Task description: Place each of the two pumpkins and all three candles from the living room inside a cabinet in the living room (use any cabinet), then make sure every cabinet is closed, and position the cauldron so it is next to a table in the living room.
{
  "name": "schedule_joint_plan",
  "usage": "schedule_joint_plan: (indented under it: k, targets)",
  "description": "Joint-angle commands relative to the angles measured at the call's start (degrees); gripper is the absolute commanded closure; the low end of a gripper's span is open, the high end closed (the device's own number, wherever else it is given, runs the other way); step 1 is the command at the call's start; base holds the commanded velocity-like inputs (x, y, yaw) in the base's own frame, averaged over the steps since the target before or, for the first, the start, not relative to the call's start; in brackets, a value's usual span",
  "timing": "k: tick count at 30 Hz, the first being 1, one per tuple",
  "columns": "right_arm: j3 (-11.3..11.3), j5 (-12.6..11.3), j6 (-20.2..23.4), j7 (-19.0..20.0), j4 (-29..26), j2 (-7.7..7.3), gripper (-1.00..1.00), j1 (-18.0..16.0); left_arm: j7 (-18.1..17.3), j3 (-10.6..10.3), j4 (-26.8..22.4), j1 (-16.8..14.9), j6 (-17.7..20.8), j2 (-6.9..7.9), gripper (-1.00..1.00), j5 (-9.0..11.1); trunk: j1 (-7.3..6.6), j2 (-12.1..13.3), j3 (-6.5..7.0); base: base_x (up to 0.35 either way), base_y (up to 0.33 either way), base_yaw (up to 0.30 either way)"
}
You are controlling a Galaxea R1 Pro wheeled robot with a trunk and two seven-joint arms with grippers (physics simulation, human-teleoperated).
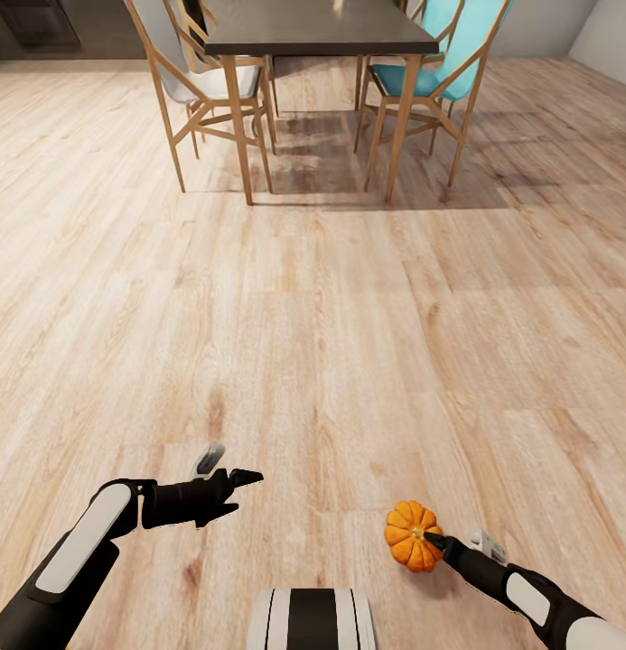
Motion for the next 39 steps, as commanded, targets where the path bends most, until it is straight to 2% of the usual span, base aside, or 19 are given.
schedule_joint_plan:
  k: [1,20,26,39]
  targets:
    - [1.02,0.14,0.11,-1.98,0.17,1.64,-1.00,0.02,0.55,-0.09,-0.01,-0.05,0.00,0.01,-1.00,0.59,0.03,0.00,-0.04,0.153,0.118,0.000]
    - [1.12,0.31,0.11,-1.80,-0.65,1.58,-1.00,0.02,0.55,-0.09,-0.01,-0.05,0.00,0.05,-1.00,0.59,0.03,0.00,-0.04,0.014,0.034,0.000]
    - [1.13,0.32,0.11,0.38,-0.63,1.57,-1.00,0.02,0.55,-0.09,-0.01,-0.05,0.00,0.06,-1.00,0.59,0.03,0.00,-0.04,0.000,0.000,0.000]
    - [1.21,0.32,0.11,1.87,-0.62,1.57,-1.00,0.02,0.55,-0.09,-0.01,-0.05,0.00,0.05,-1.00,0.59,0.03,0.00,-0.04,0.000,0.000,0.000]
